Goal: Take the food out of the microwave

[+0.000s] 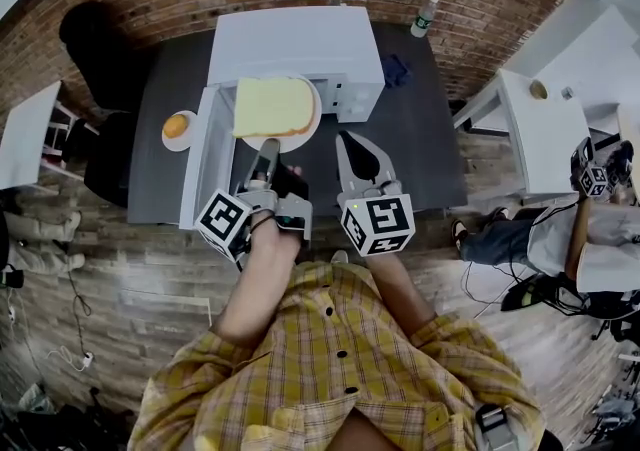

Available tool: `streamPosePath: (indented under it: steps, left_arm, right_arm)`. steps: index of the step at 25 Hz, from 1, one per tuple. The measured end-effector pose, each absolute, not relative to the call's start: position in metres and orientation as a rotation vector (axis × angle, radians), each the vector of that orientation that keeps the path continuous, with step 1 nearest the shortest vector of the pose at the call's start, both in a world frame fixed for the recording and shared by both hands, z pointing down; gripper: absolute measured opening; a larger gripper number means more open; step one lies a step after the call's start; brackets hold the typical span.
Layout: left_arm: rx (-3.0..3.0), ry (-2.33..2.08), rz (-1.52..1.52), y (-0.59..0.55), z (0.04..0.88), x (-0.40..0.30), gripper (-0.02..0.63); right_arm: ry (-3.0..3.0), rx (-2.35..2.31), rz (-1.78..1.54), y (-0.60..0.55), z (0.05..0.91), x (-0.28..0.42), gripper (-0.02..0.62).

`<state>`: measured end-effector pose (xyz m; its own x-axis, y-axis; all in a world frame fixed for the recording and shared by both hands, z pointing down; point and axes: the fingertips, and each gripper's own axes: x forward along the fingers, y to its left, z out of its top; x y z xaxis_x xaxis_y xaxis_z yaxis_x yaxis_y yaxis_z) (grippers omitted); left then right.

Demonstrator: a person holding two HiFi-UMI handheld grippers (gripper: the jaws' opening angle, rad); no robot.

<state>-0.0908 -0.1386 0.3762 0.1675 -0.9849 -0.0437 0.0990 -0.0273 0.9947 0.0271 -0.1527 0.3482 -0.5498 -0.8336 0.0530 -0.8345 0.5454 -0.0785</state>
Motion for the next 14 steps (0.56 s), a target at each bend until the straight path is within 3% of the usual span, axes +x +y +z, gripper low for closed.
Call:
streamPosePath:
  steps: [14]
  left_arm:
    - [1.24,-0.982,-1.161,-0.1441,0.3713,-0.0825,0.009]
  right_arm:
    - [-2.764,1.472,0.147,-0.1577,0.3483,0.0281,-0.002]
